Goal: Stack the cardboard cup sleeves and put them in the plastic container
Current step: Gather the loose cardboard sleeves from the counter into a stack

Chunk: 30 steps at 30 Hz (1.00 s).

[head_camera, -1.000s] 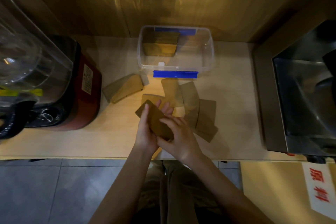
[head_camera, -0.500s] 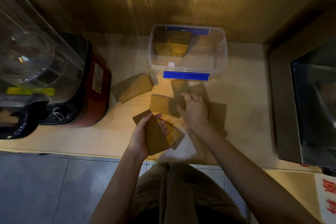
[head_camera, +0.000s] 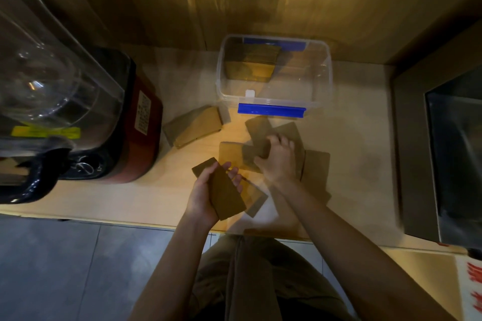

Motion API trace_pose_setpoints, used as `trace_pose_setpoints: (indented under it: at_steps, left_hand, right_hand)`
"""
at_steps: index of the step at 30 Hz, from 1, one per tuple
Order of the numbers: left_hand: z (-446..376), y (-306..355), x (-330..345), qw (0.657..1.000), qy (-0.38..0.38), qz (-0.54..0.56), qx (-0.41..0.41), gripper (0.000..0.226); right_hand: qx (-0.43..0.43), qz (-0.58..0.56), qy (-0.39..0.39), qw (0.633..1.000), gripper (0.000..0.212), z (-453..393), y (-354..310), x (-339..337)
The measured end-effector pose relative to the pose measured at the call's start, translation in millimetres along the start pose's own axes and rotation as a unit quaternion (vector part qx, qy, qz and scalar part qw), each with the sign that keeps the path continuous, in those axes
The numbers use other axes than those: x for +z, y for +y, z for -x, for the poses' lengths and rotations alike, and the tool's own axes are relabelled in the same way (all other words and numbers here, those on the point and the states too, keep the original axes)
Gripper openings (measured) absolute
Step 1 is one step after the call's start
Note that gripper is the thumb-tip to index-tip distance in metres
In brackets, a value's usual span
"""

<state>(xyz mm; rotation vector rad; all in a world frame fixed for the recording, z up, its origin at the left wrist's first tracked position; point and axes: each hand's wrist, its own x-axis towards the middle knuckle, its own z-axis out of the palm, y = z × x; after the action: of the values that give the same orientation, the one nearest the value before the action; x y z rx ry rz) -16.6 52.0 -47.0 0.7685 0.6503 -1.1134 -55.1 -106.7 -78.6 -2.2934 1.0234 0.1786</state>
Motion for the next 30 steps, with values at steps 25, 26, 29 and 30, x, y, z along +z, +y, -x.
trace_pose_setpoints:
  at_steps: [25, 26, 29, 30]
  left_hand:
    - [-4.6, -51.3, 34.0, 0.993, -0.090, -0.076, -0.011, 0.029]
    - [-6.6, -53.5, 31.9, 0.993, -0.077, -0.087, -0.019, 0.026]
    - [-7.3, -58.9, 26.8, 0.991, -0.045, -0.127, -0.025, 0.017]
    - [-6.1, -60.7, 26.3, 0.991, -0.046, -0.125, -0.024, 0.017]
  right_hand:
    - [-0.077, -0.160, -0.128, 0.976, 0.036, 125.6, 16.4, -33.3]
    - [-0.068, -0.207, -0.143, 0.965, 0.028, 125.4, 20.9, -35.7]
    - [0.040, -0.317, -0.083, 0.944, 0.016, 117.6, 39.4, -41.0]
    - [0.069, -0.277, -0.026, 0.958, 0.016, 111.5, 47.6, -40.8]
